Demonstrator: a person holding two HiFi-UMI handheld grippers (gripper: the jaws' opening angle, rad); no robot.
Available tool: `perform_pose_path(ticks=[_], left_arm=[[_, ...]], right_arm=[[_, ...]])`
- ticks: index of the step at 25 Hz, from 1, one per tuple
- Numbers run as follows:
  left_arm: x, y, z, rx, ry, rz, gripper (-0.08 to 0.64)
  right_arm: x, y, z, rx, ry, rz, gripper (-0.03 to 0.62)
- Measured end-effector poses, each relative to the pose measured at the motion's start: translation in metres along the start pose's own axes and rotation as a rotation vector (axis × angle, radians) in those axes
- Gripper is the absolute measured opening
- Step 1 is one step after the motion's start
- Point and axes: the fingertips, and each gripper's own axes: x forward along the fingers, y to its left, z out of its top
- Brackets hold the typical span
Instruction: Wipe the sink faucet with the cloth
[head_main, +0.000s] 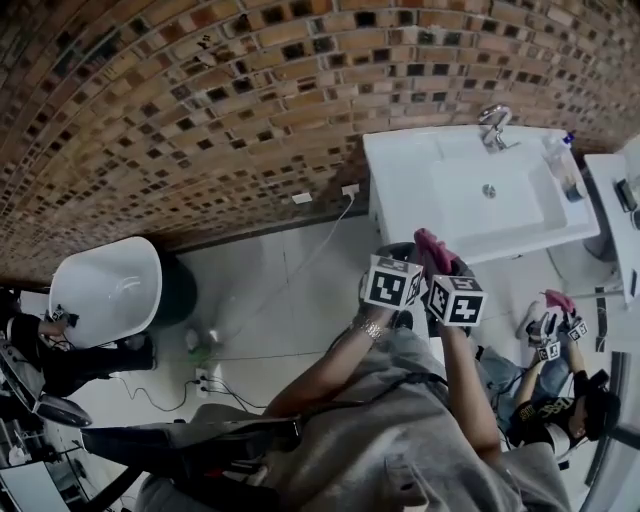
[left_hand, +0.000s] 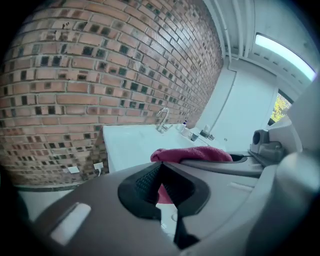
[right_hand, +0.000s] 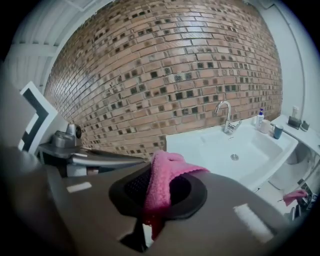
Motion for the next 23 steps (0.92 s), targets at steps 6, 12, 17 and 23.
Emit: perform_pose_path(ticks=[6,12,17,23], left_arm=[[-0.022,-0.003,0.013,0.034,-0.062,0.033,0.012],[-0.031,-0.005,0.015,0.022,-0.103,0.084,0.012],[-0.033,-0.011,0.015,0.033,-0.126,0.097,0.012],[-0.042,-0.006,0.01,-0.006,-0.138,0.124,0.012]], right_arm=[[-0.01,0.018,0.003,-0.012,-0.03,0.034,0.035],[-0.028,0.028,0.013,-0.028,-0.09,0.084,0.035],[-0.037,0.023,0.014,0.004,-0.122,0.109,0.035],[-0.048,0.034,0.02,0.006,-0.161,0.149,0.035]])
